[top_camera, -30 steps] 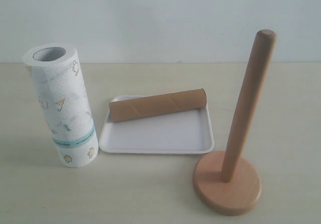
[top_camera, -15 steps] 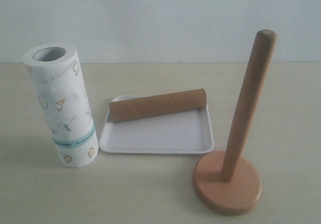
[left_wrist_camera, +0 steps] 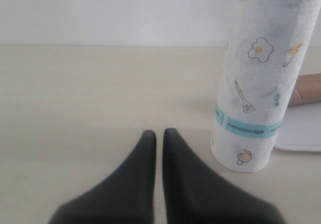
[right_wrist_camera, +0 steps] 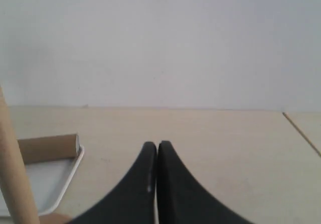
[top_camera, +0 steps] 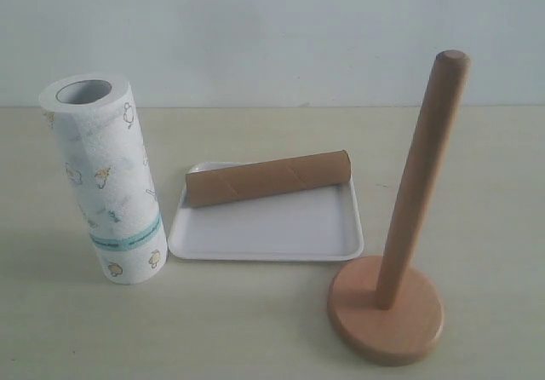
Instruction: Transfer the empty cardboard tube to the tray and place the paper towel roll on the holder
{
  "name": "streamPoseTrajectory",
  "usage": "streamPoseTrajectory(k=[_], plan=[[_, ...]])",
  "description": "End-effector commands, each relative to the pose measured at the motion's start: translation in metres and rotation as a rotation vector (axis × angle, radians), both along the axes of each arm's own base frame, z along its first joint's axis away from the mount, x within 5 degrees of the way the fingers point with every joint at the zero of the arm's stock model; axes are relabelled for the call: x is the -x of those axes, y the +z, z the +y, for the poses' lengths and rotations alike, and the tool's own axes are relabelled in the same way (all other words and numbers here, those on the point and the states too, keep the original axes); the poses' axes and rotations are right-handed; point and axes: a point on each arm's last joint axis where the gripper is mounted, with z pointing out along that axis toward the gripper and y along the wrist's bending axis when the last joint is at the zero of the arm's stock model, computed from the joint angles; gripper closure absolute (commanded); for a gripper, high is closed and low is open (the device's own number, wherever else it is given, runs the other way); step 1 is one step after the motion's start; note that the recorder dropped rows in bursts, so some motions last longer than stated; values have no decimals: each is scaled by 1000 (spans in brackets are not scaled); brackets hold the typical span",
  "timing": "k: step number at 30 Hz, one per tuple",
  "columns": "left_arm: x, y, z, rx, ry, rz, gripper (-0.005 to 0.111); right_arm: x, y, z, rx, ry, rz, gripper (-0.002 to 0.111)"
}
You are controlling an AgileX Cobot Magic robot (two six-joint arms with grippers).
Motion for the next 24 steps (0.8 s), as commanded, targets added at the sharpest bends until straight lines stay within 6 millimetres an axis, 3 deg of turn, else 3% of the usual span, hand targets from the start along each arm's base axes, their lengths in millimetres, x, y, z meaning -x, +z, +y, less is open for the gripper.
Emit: streamPoseTrajectory(k=[1, 9, 18, 24], plan=[[0, -1, 0, -1, 2, -5, 103, -11, -37, 4, 26, 24, 71, 108], [0, -1, 0, -1, 2, -5, 103, -19, -85, 15, 93, 130, 152, 108], [0, -1, 0, -1, 2, -5, 103, -19, -87, 17, -34, 133, 174, 108], [0, -1, 0, -1, 2, -5, 103, -19, -87, 16, 10, 126, 168, 108]])
